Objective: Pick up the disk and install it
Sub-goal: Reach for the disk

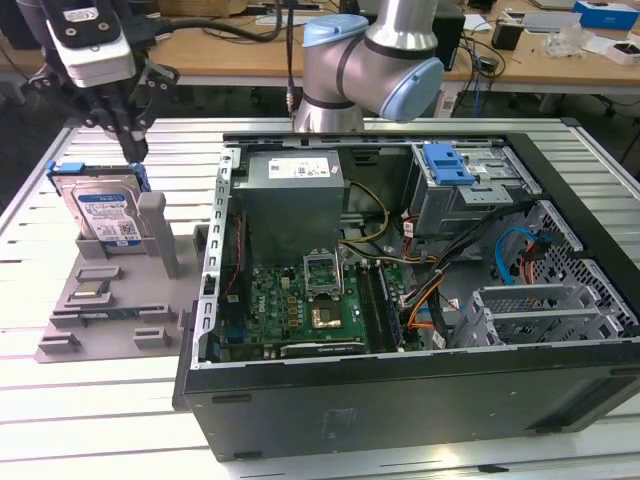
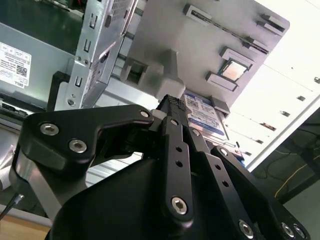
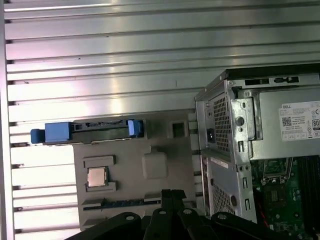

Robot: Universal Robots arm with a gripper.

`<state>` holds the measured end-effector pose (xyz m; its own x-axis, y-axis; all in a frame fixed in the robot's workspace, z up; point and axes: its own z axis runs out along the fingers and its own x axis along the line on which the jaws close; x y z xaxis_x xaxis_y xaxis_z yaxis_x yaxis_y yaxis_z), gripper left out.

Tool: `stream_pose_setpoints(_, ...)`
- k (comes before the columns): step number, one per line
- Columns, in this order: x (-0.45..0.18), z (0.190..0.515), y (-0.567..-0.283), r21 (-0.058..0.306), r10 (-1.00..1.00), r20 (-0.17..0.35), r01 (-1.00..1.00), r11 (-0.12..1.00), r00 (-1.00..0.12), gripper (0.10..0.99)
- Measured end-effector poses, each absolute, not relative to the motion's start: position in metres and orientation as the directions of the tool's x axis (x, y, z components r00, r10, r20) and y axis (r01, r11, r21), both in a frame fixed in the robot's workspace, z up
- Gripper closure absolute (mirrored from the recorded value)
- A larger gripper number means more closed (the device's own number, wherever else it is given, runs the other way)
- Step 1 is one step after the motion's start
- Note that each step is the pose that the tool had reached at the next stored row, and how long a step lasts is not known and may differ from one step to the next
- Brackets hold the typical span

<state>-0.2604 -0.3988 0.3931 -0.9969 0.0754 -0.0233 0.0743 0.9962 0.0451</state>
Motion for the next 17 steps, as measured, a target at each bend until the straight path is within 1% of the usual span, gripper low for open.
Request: stream_pose_setpoints(17, -0.305, 0.393, -0.399, 0.045, 0.075, -0.023, 0.074, 0.996, -0.997, 0.98)
